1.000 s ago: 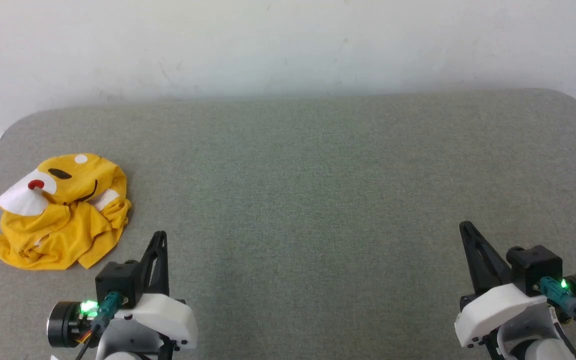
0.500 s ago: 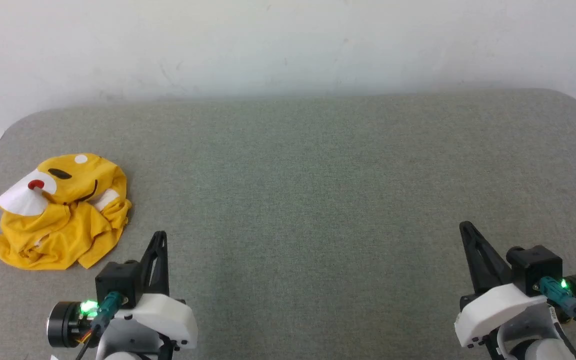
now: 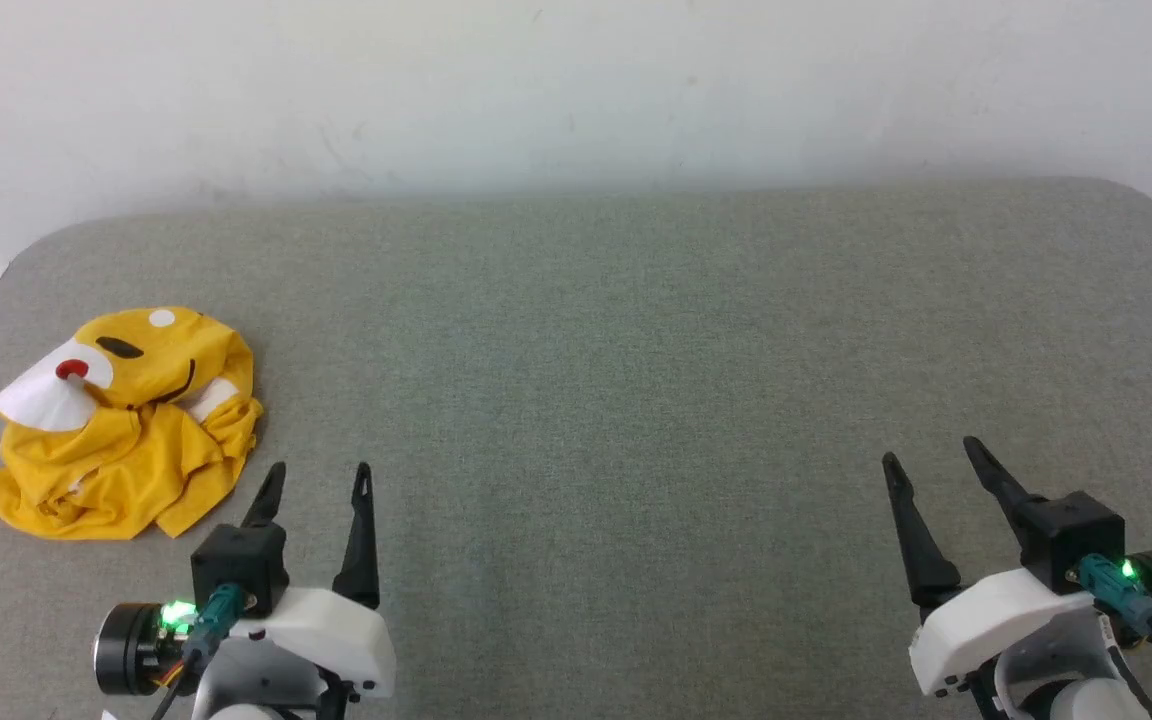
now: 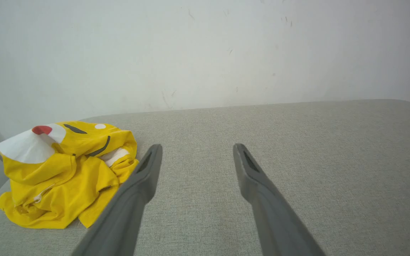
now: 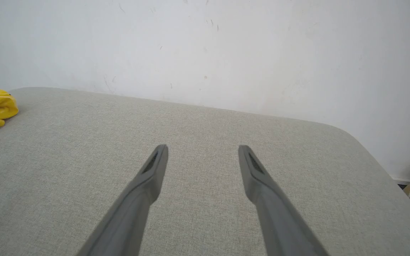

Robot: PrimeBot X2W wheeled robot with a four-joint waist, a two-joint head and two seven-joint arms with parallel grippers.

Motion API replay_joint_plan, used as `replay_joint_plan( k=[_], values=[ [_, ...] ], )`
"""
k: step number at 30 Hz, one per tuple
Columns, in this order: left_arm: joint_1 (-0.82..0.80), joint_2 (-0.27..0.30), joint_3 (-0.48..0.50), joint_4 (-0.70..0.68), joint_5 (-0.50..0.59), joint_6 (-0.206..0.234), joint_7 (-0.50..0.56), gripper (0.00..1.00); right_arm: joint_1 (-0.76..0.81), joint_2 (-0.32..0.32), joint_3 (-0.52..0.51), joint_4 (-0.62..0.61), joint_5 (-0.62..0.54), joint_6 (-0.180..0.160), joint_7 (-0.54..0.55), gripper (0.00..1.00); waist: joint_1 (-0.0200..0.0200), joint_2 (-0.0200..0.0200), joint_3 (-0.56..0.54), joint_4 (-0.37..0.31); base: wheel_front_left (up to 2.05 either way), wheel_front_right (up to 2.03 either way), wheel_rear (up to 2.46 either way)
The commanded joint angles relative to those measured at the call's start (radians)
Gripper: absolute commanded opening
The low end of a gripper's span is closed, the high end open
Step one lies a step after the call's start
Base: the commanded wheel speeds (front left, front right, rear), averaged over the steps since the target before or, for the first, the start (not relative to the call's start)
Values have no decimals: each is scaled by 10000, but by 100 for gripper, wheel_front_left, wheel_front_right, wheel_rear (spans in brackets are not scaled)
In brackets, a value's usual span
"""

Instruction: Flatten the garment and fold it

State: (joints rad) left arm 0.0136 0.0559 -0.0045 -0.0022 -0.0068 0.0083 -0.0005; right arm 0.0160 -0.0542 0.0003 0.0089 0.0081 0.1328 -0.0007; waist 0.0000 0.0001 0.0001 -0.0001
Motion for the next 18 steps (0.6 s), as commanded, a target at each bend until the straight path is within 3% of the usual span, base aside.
replay_joint_plan(
  k=[1,18],
  values=[
    [27,-2,-4,-27,-45,-16,-73,100,17,1,-42,12,68,-1,-72,100,0,-1,3,-1,0,0,0],
    [167,-9,-25,-186,-264,-88,-427,100,69,7,-352,22,350,-3,-427,100,0,-1,31,-10,0,0,0]
  ],
)
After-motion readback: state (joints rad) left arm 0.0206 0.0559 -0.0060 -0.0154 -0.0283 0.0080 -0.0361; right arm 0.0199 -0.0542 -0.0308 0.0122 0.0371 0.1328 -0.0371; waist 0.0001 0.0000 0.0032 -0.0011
